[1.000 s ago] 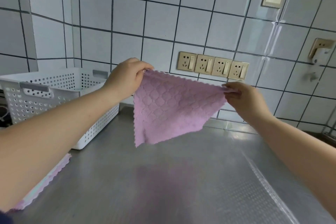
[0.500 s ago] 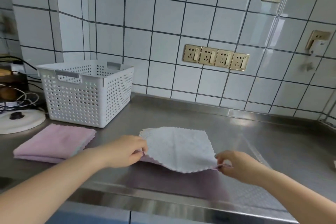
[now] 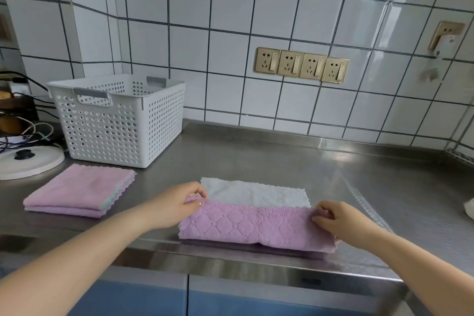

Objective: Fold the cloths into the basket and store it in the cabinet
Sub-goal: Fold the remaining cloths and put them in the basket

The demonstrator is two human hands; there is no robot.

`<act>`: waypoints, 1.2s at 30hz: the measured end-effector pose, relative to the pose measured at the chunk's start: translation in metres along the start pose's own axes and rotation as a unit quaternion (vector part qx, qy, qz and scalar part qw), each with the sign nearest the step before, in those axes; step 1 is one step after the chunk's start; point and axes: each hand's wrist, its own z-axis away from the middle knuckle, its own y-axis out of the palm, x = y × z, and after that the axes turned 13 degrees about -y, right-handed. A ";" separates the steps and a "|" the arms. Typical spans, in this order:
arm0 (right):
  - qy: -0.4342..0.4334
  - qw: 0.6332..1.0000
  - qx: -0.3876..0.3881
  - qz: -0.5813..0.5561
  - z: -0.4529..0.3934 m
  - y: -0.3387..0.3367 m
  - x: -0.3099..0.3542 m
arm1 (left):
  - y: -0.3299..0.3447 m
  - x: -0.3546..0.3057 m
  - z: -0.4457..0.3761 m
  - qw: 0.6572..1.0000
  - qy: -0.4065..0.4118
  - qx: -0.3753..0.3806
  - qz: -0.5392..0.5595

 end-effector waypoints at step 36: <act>0.056 0.987 -0.134 0.075 -0.115 0.028 -0.034 | 0.031 0.002 -0.126 0.975 -0.002 -0.176 -0.138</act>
